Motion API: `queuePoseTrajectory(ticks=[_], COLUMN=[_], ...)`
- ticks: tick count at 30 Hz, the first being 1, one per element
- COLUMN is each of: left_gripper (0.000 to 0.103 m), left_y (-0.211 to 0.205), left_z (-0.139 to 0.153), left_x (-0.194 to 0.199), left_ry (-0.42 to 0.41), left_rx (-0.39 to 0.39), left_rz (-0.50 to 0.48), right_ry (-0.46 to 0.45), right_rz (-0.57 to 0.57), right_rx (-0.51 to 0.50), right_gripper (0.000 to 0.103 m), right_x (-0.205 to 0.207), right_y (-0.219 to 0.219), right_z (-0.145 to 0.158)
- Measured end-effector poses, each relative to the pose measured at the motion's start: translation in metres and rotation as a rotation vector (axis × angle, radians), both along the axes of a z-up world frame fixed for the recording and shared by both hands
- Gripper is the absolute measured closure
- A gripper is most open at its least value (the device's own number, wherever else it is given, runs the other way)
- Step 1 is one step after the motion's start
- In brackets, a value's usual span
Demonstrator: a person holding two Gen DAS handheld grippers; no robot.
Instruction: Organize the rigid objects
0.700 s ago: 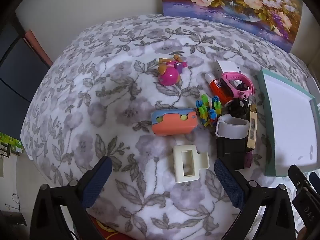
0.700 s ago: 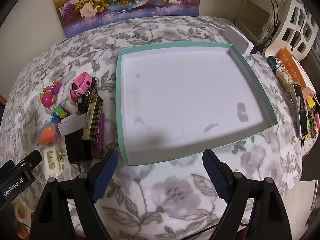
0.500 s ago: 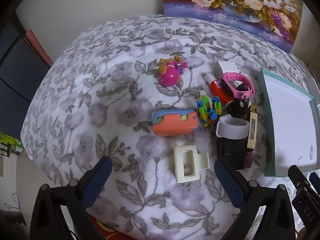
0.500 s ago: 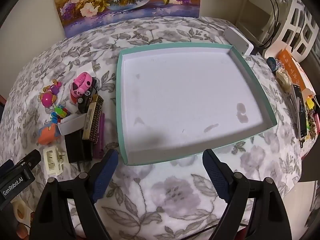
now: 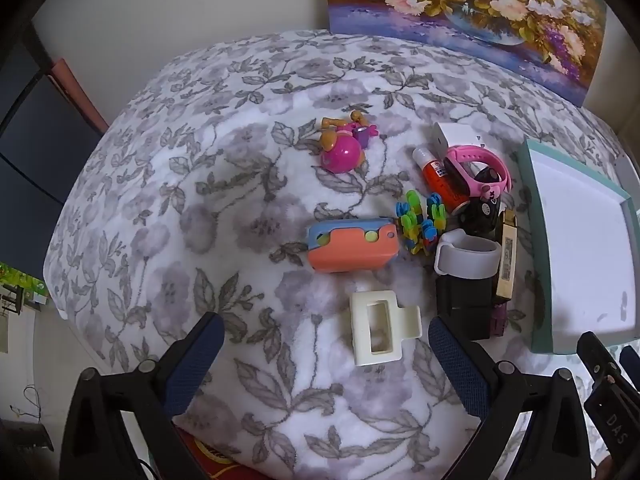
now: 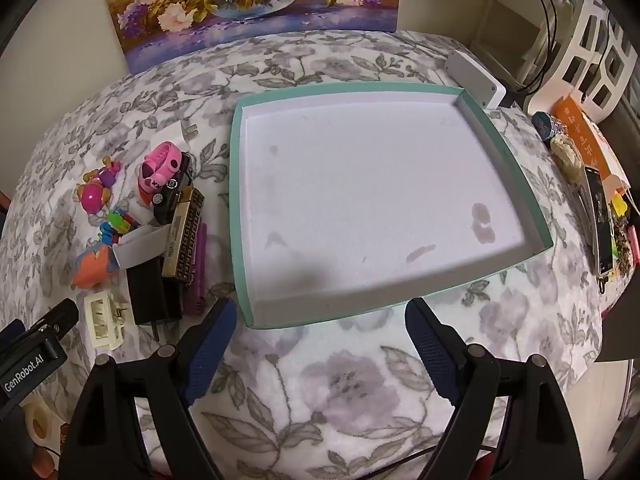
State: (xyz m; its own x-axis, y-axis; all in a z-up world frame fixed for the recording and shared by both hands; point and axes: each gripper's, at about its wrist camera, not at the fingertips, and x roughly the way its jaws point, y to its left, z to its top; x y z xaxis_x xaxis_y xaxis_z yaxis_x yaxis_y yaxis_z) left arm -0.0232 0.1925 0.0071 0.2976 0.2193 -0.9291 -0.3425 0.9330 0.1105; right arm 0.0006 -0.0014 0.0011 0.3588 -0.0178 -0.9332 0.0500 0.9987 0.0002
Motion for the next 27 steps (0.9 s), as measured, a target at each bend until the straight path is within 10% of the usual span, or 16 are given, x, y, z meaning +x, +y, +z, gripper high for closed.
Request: queuePoseTrajectory(ticks=[27], left_gripper=[0.000], left_y=[0.0008], left_z=[-0.0004], left_x=[-0.0002], left_ry=[0.001], left_rx=[-0.005], left_rz=[0.009], right_ry=[0.012], right_rz=[-0.001], right_rx=[-0.003], right_gripper=[0.016], right_x=[0.0003], right_y=[0.0018], right_z=[-0.0019])
